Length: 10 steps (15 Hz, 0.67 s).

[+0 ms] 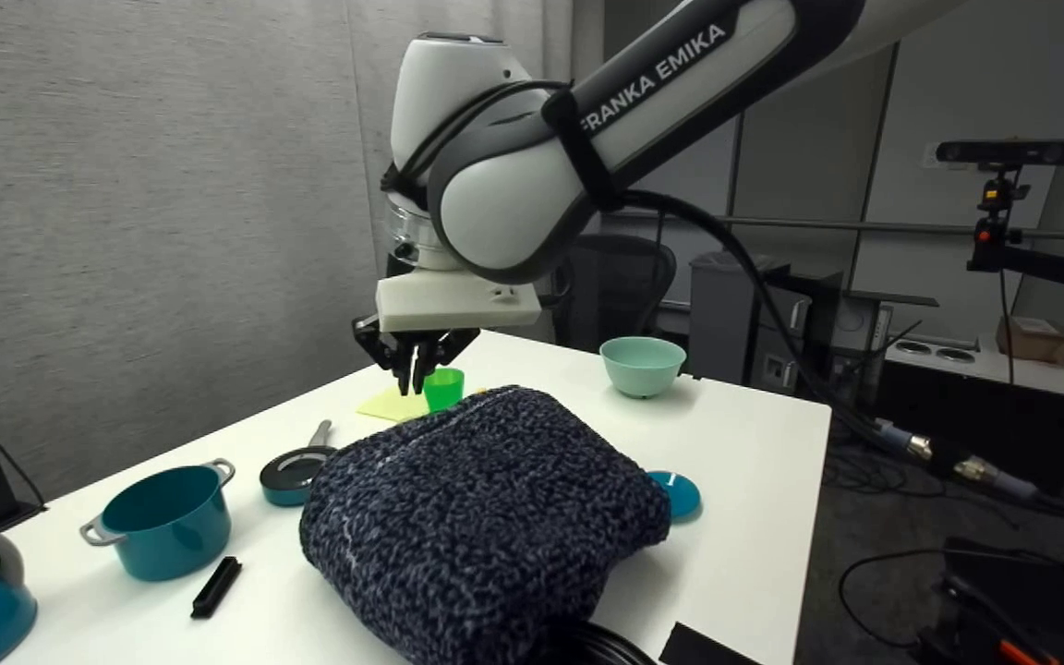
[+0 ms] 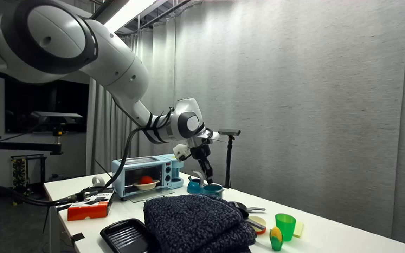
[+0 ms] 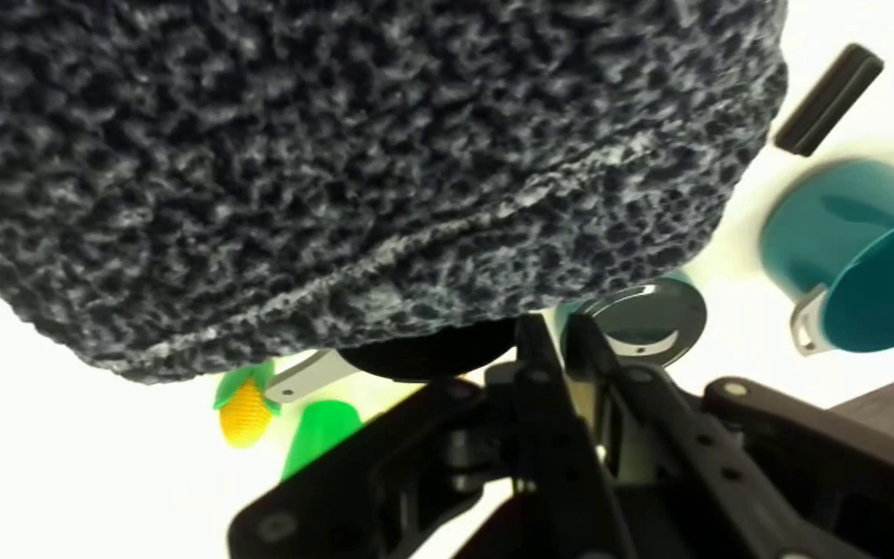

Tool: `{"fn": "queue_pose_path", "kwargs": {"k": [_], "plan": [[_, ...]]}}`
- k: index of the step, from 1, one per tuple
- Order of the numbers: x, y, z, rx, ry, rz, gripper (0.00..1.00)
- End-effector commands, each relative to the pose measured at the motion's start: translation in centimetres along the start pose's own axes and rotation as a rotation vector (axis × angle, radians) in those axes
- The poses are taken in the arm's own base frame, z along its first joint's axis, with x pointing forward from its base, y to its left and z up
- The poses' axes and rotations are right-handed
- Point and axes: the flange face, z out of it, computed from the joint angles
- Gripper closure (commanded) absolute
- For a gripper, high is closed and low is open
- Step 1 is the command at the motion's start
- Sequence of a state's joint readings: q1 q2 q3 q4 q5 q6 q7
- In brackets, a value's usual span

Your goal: Move the cloth to the right

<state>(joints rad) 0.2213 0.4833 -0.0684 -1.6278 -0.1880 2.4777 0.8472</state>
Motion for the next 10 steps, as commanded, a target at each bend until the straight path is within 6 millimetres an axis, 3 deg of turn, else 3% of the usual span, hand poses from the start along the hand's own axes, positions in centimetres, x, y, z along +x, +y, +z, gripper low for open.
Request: {"fn": "queue_pose_path", "kwargs": {"k": [1,7,8,9,10], "plan": [[-0.7,-2.7,-0.9,0.05,-0.048,-0.095,0.54],[-4.1,-6.1,1.6,0.081,-0.171,-0.188,0.1],[-4.1,-5.8,2.1,0.066,-0.177,-0.187,0.02],[-4.7,-5.9,3.0,0.071,-0.184,-0.185,0.45],[-5.0,-5.9,3.9,0.061,-0.193,-0.192,0.41]]}}
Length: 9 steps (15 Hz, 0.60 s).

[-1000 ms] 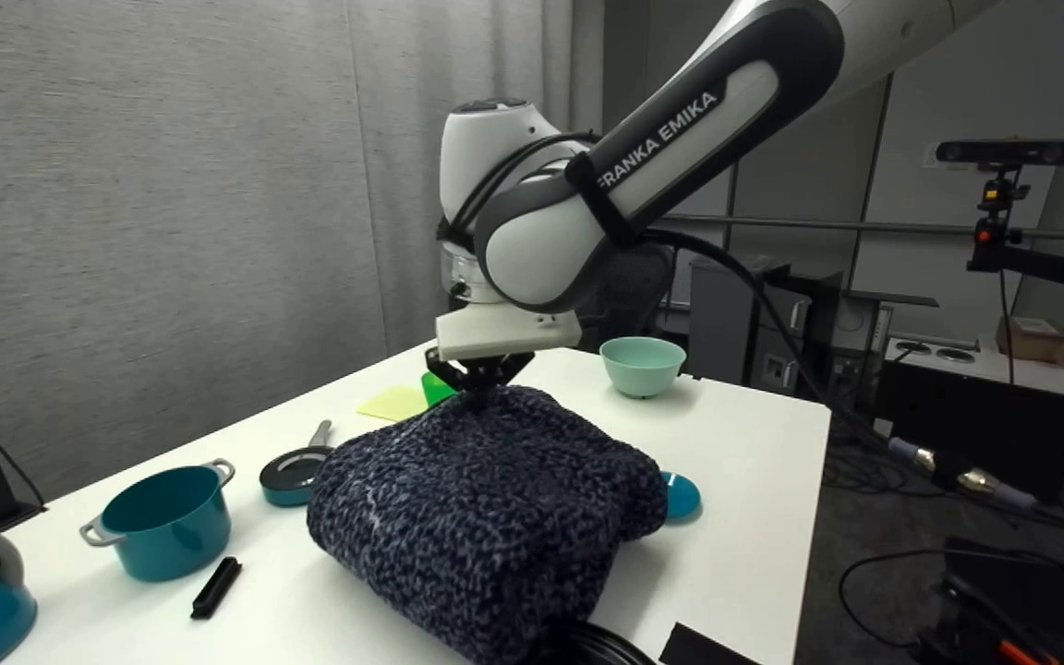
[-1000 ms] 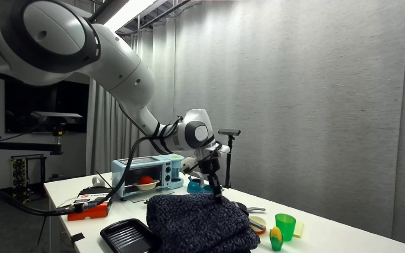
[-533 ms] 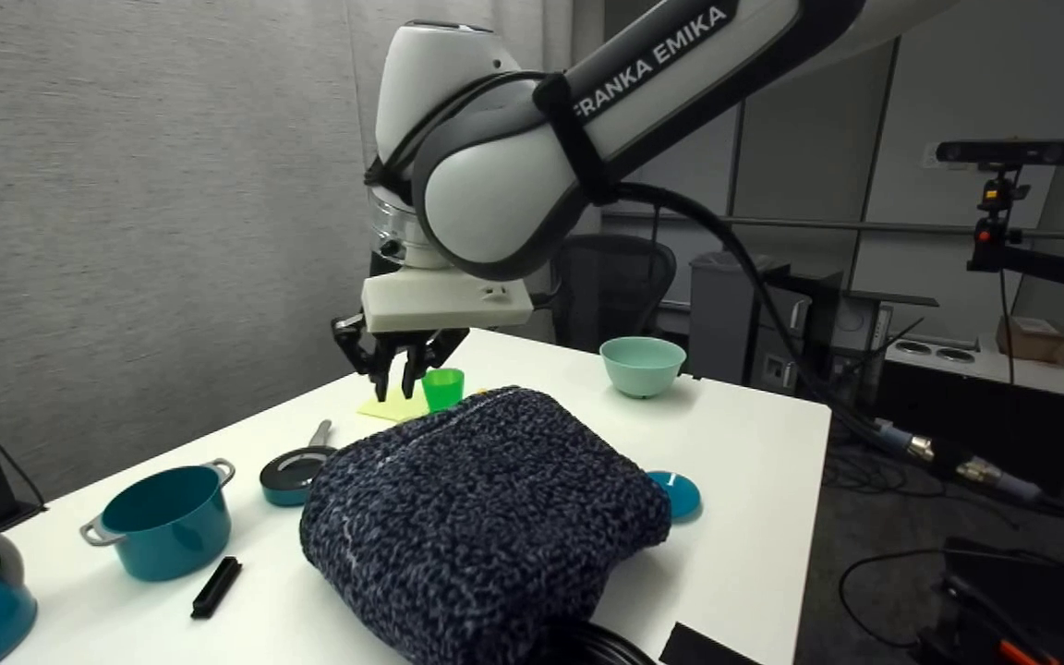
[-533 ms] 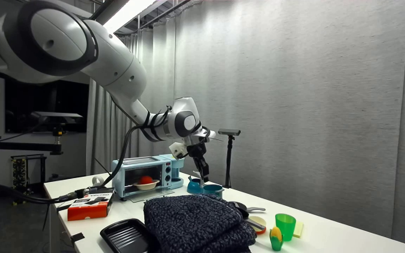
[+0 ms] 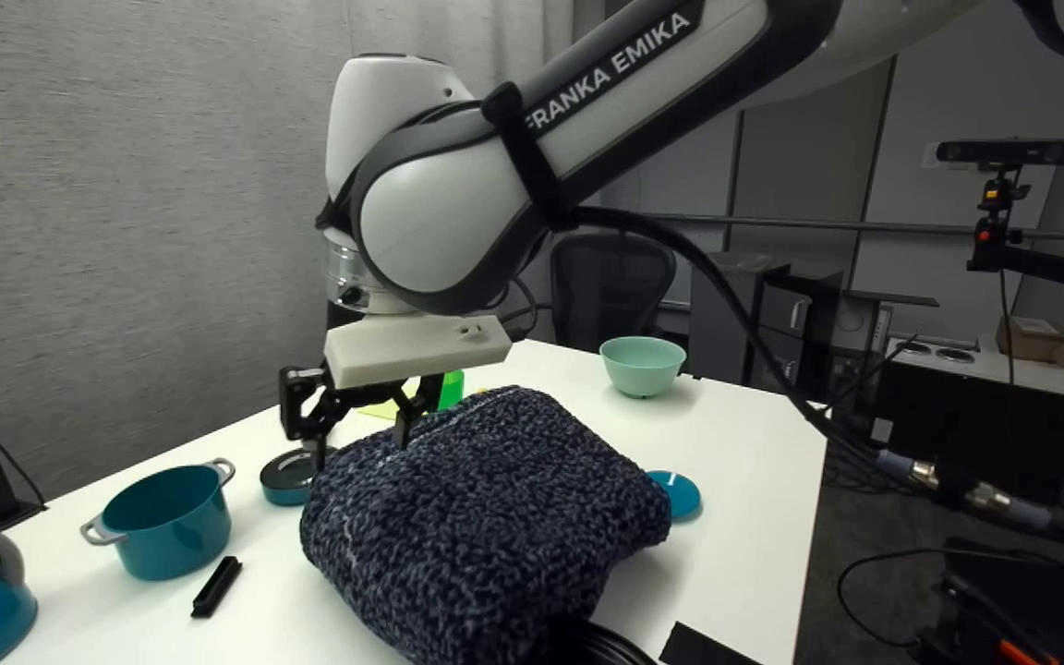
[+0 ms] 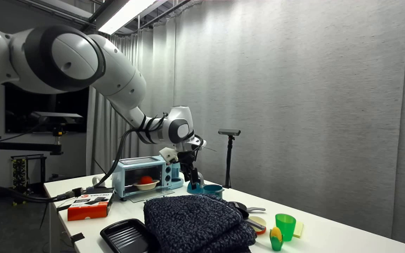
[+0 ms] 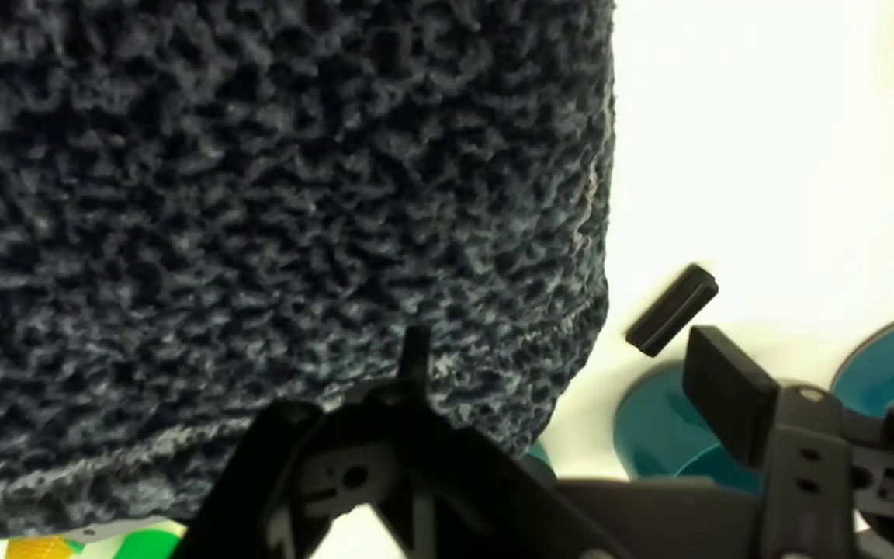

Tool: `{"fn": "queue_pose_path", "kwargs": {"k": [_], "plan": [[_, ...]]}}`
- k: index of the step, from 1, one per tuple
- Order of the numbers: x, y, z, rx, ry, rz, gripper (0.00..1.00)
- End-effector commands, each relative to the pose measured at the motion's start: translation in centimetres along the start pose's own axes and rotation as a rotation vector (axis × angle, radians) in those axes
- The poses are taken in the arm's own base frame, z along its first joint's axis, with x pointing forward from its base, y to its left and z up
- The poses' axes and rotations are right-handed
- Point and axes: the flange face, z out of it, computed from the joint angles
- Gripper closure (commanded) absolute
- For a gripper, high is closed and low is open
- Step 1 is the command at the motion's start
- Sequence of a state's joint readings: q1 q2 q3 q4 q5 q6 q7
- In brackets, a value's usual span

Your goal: Move the cloth to the right

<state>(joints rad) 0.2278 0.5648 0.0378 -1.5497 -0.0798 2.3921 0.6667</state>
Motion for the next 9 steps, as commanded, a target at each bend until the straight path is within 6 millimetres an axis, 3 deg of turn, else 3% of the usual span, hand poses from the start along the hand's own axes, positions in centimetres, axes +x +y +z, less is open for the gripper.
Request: {"fn": "queue_pose_path", "kwargs": {"k": [1,6,9], "plan": [[-0.1,-0.3,2.5,-0.003,-0.051,-0.016,0.42],[-1.6,0.6,5.3,-0.071,-0.185,-0.055,0.81],[-1.4,3.3,6.0,-0.146,-0.219,-0.034,1.0]]}}
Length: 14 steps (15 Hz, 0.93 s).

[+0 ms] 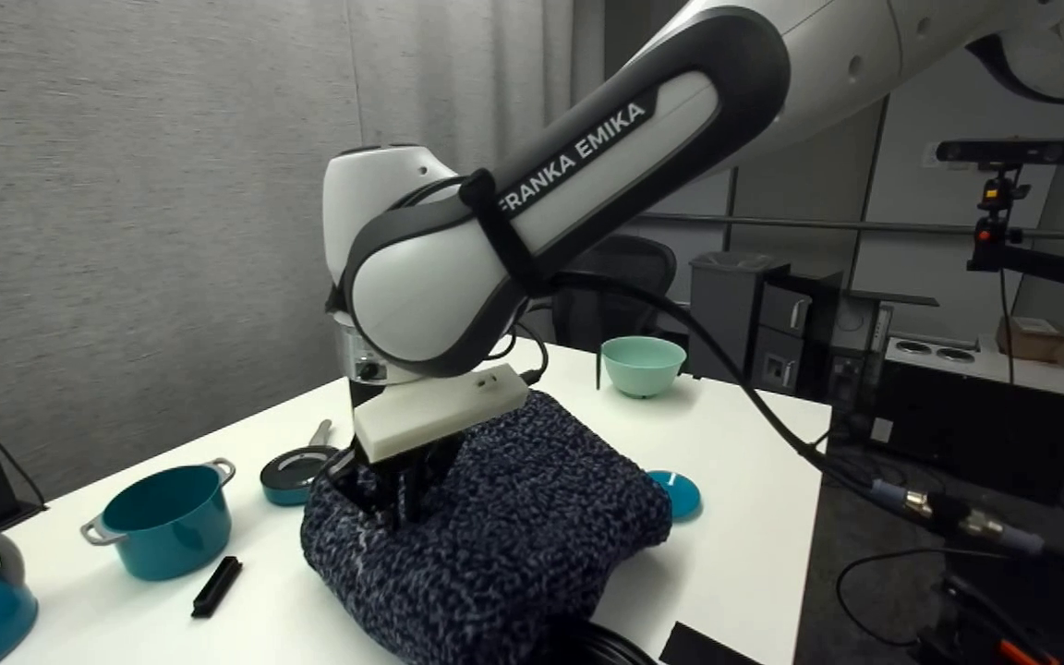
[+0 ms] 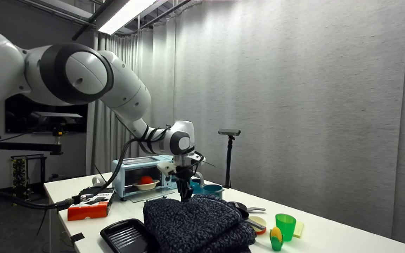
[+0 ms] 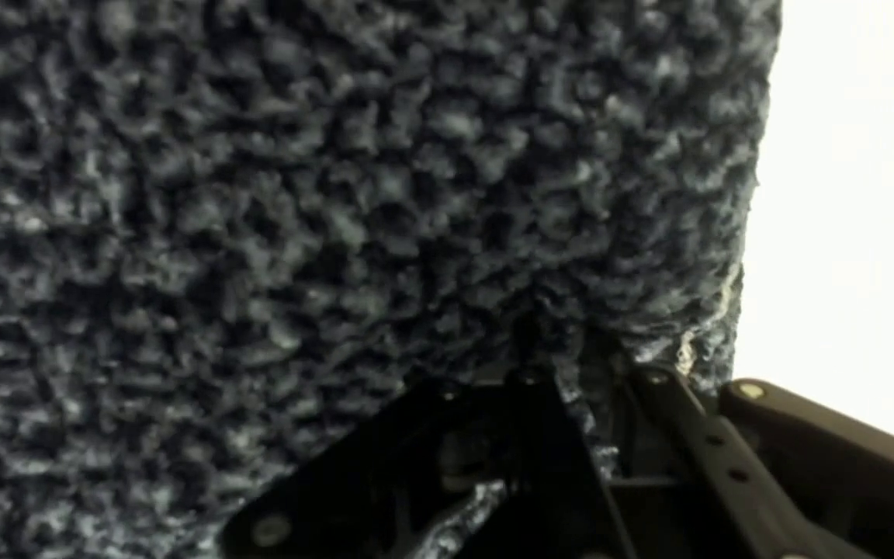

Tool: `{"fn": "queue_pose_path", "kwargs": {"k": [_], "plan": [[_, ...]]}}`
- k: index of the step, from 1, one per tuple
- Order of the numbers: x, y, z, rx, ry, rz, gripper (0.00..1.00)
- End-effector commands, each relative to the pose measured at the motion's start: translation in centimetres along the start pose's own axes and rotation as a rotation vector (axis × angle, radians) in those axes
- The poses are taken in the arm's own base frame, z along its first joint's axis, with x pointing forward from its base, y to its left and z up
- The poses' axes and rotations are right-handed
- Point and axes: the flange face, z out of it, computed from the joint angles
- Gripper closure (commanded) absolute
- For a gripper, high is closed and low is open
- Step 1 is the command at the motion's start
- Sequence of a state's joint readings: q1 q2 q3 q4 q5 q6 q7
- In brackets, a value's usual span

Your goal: Move the cloth to the right

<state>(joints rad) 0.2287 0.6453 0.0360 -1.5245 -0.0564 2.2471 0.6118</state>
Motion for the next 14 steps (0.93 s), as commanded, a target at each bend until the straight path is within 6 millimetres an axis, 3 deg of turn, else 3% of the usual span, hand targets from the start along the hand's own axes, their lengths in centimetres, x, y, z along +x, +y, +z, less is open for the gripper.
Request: {"fn": "queue_pose_path", "kwargs": {"k": [1,7,14], "plan": [[0.8,3.2,0.6,-0.072,-0.052,0.026,1.0],[1.2,10.7,1.6,-0.222,-0.09,0.128,1.0],[0.3,17.6,0.6,-0.35,-0.11,0.238,1.0]]}}
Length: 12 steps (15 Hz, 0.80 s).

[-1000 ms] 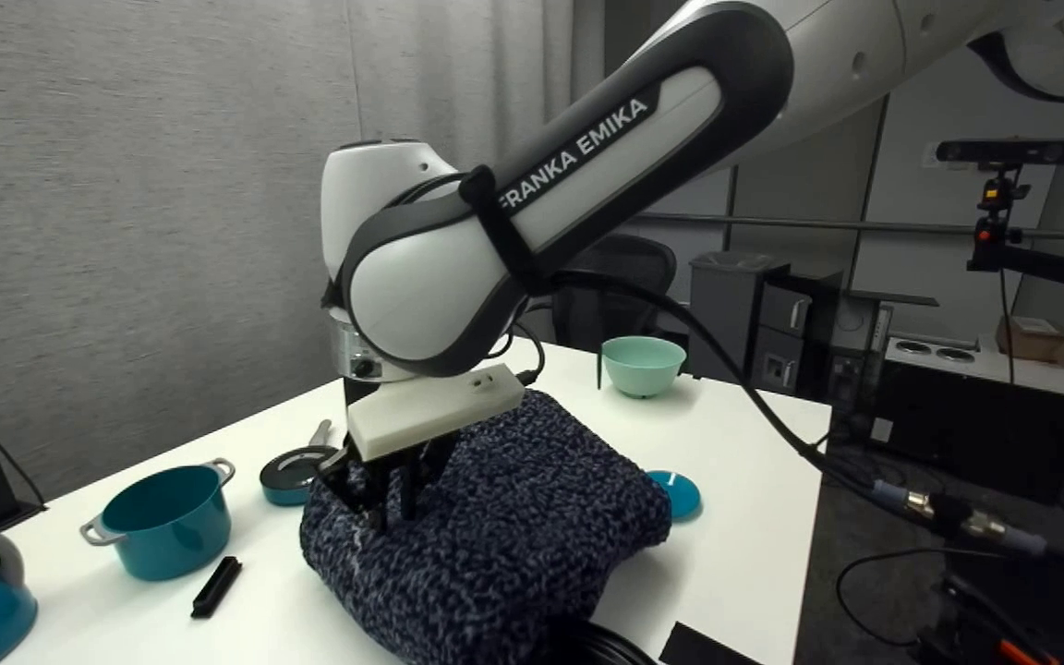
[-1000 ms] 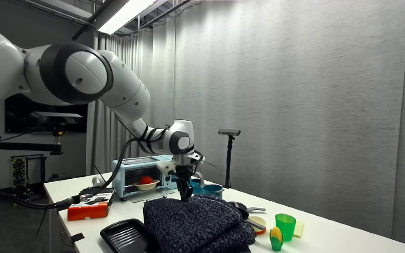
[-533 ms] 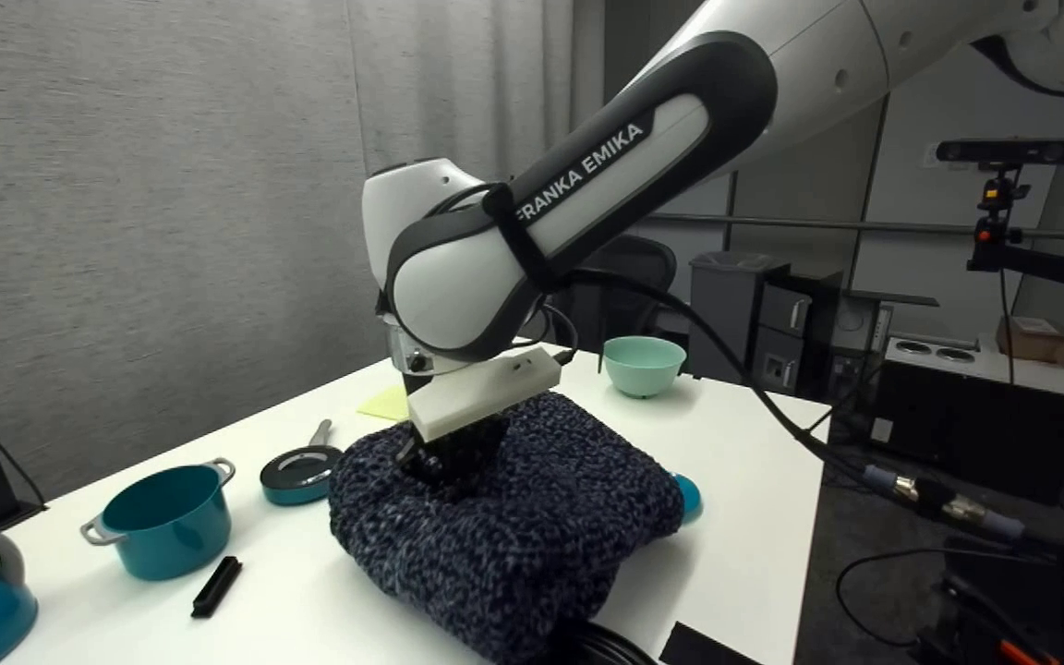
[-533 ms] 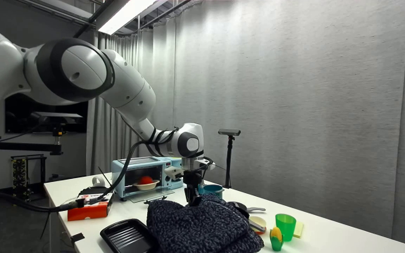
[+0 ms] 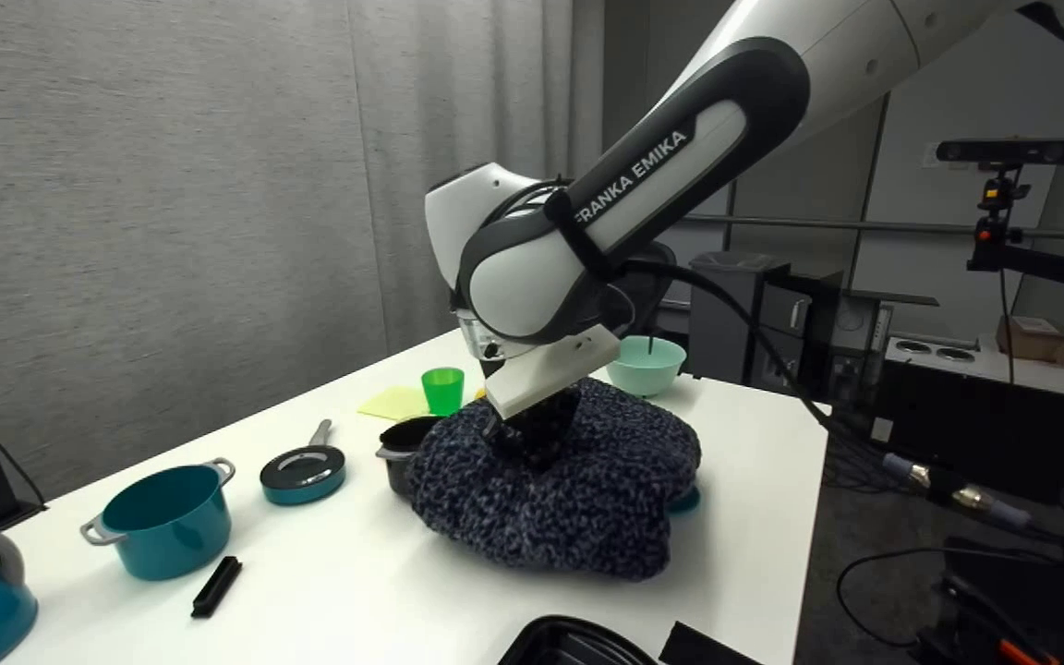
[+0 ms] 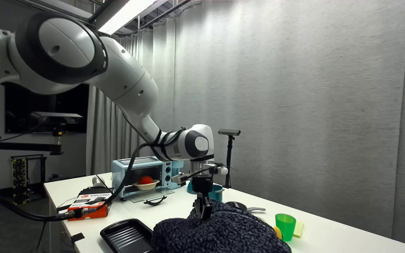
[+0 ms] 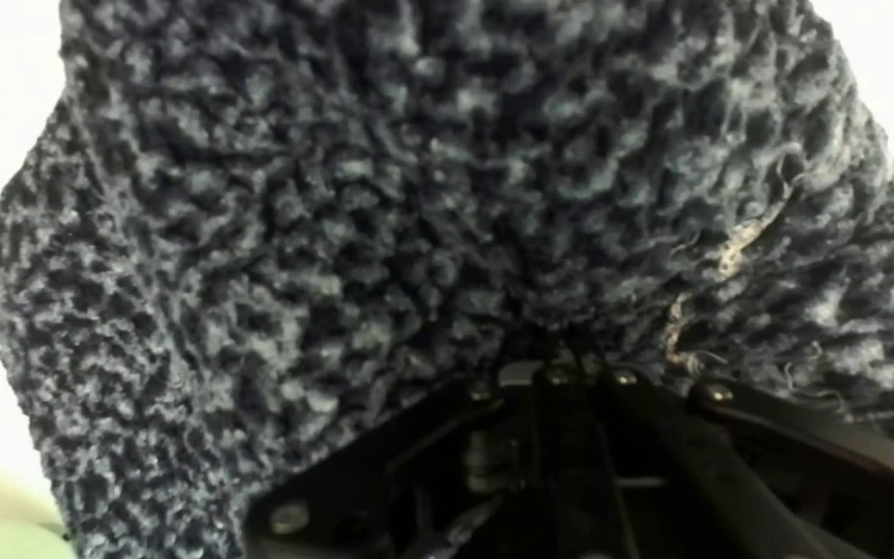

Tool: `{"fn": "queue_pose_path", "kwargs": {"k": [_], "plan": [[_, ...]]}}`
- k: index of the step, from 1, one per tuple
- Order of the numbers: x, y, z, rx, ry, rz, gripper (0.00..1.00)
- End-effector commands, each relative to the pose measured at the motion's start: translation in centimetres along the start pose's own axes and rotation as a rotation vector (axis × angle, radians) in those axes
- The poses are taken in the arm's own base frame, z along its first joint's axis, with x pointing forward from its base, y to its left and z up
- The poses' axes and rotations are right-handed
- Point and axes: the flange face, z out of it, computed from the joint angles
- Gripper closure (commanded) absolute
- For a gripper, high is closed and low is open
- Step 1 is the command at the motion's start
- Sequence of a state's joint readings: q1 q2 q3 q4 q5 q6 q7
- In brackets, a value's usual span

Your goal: Move the cloth to the right

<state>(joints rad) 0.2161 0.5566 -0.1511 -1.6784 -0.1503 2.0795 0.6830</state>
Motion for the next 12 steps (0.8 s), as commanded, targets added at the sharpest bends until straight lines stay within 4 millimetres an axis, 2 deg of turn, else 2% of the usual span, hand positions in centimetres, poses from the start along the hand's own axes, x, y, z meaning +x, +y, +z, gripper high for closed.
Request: {"fn": "queue_pose_path", "kwargs": {"k": [1,5,7,9,12], "plan": [[-0.2,4.4,0.3,-0.071,-0.012,0.064,1.0],[-0.6,5.9,0.4,-0.087,-0.015,0.084,1.0],[-0.7,5.9,0.3,-0.079,0.0,0.088,1.0],[-0.6,4.8,-0.4,-0.024,0.038,0.096,1.0],[-0.6,0.3,-3.1,0.095,0.136,0.067,1.0]]}}
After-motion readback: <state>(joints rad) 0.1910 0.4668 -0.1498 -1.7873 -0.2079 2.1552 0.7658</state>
